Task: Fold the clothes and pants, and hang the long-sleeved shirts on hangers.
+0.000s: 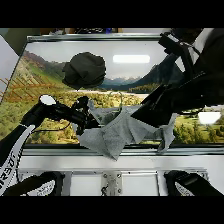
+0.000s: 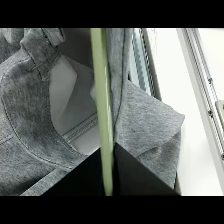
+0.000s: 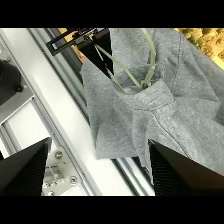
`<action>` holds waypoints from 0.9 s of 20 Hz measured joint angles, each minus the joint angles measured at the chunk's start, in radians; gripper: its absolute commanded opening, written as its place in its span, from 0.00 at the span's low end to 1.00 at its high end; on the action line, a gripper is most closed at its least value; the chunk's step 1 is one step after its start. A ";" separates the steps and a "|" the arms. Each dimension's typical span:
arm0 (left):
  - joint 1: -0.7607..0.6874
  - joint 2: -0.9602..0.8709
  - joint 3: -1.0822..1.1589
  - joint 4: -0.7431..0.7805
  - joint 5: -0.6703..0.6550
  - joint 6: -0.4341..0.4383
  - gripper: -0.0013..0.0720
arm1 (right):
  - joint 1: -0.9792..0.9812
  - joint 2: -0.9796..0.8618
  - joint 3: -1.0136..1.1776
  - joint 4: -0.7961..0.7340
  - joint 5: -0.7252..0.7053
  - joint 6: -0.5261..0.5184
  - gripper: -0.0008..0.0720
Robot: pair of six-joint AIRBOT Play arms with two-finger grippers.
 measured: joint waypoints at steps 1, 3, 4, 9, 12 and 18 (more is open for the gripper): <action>0.000 0.000 0.000 0.000 0.000 0.000 0.04 | -0.013 0.004 -0.003 0.010 0.008 -0.039 0.94; 0.000 0.000 0.000 0.000 0.000 0.000 0.04 | -0.068 0.008 -0.023 0.045 0.028 -0.129 0.94; 0.000 0.000 0.000 0.000 0.000 0.000 0.04 | -0.117 0.010 -0.044 0.091 0.044 -0.183 0.94; 0.000 0.000 0.000 0.000 -0.006 0.000 0.04 | -0.555 0.029 -0.274 0.430 0.163 -0.587 0.95; 0.000 0.000 0.000 0.000 -0.016 0.000 0.04 | -0.805 0.031 -0.450 0.519 0.198 -0.858 0.94; 0.000 0.000 0.000 0.000 -0.046 0.000 0.04 | -1.006 -0.008 -0.741 0.560 0.214 -1.236 0.95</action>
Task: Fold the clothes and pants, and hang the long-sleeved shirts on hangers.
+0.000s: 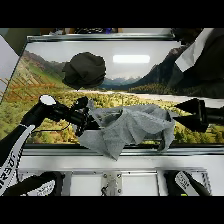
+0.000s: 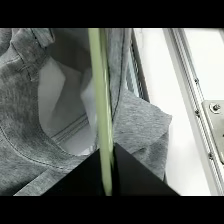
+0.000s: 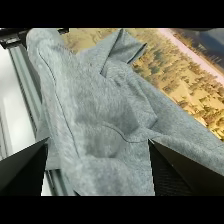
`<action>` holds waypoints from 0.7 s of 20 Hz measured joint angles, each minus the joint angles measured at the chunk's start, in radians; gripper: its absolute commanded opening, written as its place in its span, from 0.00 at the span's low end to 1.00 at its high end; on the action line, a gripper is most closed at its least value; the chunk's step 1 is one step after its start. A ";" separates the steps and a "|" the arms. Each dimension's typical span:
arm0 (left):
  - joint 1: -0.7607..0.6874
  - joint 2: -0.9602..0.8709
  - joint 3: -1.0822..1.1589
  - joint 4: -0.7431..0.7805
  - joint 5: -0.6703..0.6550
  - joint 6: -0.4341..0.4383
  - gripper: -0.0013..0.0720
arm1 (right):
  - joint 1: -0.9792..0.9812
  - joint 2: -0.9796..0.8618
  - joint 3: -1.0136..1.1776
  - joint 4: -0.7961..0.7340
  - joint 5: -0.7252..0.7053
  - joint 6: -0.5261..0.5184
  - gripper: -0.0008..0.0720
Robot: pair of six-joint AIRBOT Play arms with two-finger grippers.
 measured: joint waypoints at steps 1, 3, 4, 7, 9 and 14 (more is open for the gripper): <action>0.000 0.000 0.000 0.000 -0.003 0.000 0.04 | -0.009 -0.007 -0.032 0.006 0.000 -0.048 0.95; 0.000 0.000 0.000 0.000 -0.007 0.000 0.04 | -0.019 -0.022 -0.080 0.013 -0.001 -0.119 0.95; 0.000 0.000 0.000 0.000 -0.008 0.000 0.04 | -0.023 -0.029 -0.095 0.013 -0.002 -0.143 0.94; 0.000 0.000 0.000 0.000 -0.013 0.000 0.04 | -0.014 -0.047 -0.119 0.014 -0.001 -0.184 0.95; 0.000 0.000 0.000 0.000 -0.014 0.000 0.04 | 0.005 -0.060 -0.126 0.006 0.001 -0.196 0.95; 0.000 0.000 0.000 0.000 -0.014 0.000 0.04 | 0.068 -0.103 -0.134 -0.019 0.017 -0.209 0.94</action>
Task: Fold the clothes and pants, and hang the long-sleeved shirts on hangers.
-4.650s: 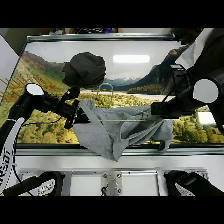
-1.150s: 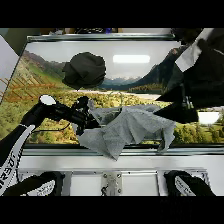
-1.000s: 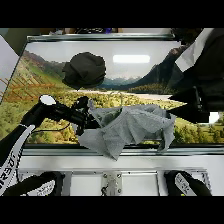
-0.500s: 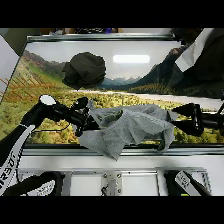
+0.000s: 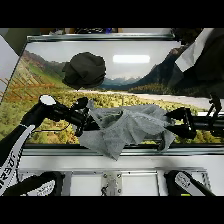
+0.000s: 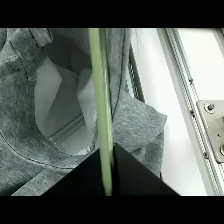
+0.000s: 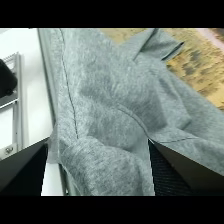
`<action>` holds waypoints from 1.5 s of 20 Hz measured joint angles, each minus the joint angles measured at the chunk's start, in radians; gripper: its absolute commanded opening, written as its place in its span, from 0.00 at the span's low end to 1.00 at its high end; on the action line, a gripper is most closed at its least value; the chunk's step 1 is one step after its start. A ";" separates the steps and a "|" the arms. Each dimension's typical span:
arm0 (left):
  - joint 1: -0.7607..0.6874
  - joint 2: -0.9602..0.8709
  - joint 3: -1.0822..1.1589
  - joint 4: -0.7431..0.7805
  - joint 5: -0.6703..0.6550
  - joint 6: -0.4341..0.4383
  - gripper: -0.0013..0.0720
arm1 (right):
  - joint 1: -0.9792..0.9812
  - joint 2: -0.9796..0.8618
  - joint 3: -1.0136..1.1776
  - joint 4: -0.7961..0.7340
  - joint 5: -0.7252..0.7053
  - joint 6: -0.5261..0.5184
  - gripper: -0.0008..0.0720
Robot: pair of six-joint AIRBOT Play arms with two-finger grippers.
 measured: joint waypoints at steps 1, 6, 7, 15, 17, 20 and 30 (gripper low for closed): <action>0.000 0.000 0.000 0.000 0.000 0.000 0.04 | 0.013 -0.011 -0.002 -0.006 0.001 0.000 0.94; 0.000 0.000 0.000 0.000 0.000 0.000 0.04 | 0.072 -0.078 -0.005 -0.017 0.002 -0.001 0.94; 0.000 0.000 0.000 0.000 0.000 0.000 0.04 | 0.089 -0.092 -0.005 -0.018 0.002 -0.001 0.95; 0.001 0.000 0.000 0.009 0.000 0.000 0.04 | 0.244 -0.162 -0.005 0.002 -0.054 -0.005 0.94; 0.001 0.000 0.000 0.016 0.000 0.000 0.04 | 0.273 -0.166 -0.005 0.005 -0.071 -0.005 0.94; 0.001 0.000 0.000 0.014 0.000 0.000 0.04 | 0.307 -0.169 -0.005 0.010 -0.086 -0.005 0.94; 0.001 0.000 0.000 0.001 0.000 0.000 0.04 | 0.328 -0.169 -0.005 0.046 -0.099 -0.005 0.94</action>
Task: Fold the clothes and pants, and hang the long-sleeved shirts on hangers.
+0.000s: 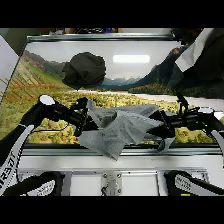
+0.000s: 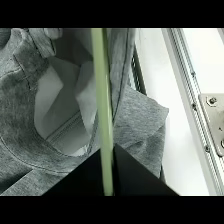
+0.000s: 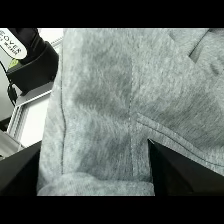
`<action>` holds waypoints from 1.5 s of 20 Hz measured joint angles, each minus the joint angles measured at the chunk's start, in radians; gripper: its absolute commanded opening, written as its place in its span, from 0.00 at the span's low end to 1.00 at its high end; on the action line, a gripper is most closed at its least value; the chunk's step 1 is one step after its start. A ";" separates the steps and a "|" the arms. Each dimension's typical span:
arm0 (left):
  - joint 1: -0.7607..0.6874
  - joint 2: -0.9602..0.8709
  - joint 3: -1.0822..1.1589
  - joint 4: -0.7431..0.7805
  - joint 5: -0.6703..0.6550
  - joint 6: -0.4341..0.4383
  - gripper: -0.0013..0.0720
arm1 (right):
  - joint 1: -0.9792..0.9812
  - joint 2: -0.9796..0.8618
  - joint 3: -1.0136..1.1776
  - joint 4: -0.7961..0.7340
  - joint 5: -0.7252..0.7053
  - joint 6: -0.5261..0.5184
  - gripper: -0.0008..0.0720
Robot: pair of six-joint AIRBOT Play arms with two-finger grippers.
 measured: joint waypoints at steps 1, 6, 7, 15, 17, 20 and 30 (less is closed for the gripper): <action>0.000 0.000 0.000 0.000 0.000 0.000 0.04 | 0.000 0.000 0.000 0.014 0.000 0.000 0.94; 0.000 0.000 0.000 -0.001 0.000 0.000 0.04 | 0.000 0.000 0.000 0.062 -0.011 0.000 0.94; 0.000 0.000 0.000 -0.001 0.000 0.000 0.04 | 0.000 0.000 0.000 0.068 -0.015 0.000 0.85; 0.000 -0.001 0.000 -0.001 0.000 -0.026 0.04 | 0.001 0.000 0.000 0.082 -0.027 -0.041 0.04; 0.000 -0.001 0.000 0.000 0.000 -0.027 0.04 | 0.001 0.000 0.000 0.082 -0.029 -0.104 0.05; 0.000 0.000 0.000 0.000 0.002 -0.027 0.04 | 0.001 0.000 0.000 0.082 -0.040 -0.222 0.05; 0.000 -0.001 0.000 0.006 0.034 -0.066 0.04 | 0.002 0.000 0.000 0.083 -0.121 -0.327 0.04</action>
